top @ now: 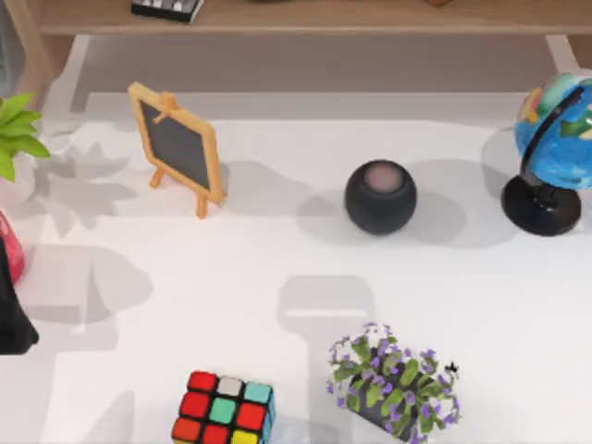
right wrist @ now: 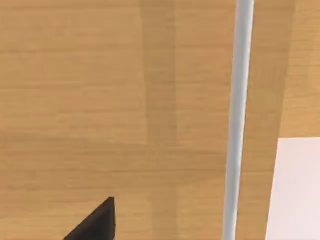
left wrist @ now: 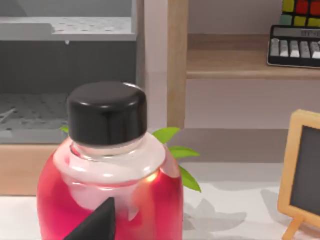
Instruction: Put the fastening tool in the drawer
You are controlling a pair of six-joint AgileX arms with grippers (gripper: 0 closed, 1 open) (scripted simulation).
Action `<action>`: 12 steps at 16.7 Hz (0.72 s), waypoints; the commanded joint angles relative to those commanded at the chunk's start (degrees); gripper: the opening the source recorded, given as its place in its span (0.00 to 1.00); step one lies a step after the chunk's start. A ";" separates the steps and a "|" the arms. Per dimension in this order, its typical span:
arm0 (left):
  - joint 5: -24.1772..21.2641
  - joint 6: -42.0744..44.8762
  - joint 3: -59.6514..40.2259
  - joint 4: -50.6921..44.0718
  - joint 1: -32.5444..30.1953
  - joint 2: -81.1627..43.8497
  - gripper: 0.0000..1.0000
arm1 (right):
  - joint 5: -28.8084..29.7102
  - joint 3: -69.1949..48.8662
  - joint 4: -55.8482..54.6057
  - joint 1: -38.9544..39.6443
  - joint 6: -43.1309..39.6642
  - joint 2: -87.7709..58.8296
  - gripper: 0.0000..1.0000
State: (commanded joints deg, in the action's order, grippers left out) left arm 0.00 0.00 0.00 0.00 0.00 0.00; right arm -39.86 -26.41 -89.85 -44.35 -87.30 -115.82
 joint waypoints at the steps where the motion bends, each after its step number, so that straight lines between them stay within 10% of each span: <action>1: 0.00 0.00 0.00 0.00 0.00 0.00 1.00 | -0.64 0.93 -1.57 0.87 -0.95 -0.47 1.00; 12: 0.00 0.00 0.00 0.00 0.00 0.00 1.00 | 1.68 -2.18 -0.01 4.26 -1.66 -1.98 1.00</action>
State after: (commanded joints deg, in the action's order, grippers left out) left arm 0.00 0.00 0.00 0.00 0.00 0.00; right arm -38.18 -28.60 -89.86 -40.09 -88.97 -117.80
